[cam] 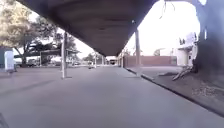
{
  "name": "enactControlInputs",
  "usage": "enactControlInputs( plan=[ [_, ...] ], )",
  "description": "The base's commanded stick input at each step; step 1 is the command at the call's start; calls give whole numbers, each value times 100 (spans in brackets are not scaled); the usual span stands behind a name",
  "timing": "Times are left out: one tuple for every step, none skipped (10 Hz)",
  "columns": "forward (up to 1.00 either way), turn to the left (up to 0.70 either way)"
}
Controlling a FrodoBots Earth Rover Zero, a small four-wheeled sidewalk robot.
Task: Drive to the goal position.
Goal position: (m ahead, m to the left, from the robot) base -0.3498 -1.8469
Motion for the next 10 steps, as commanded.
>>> enactControlInputs(
  plan=[
    [70,0],
    [70,0],
    [70,0],
    [70,0],
    [70,0],
    [70,0],
    [70,0],
    [70,0],
    [70,0],
    [70,0]
  ],
)
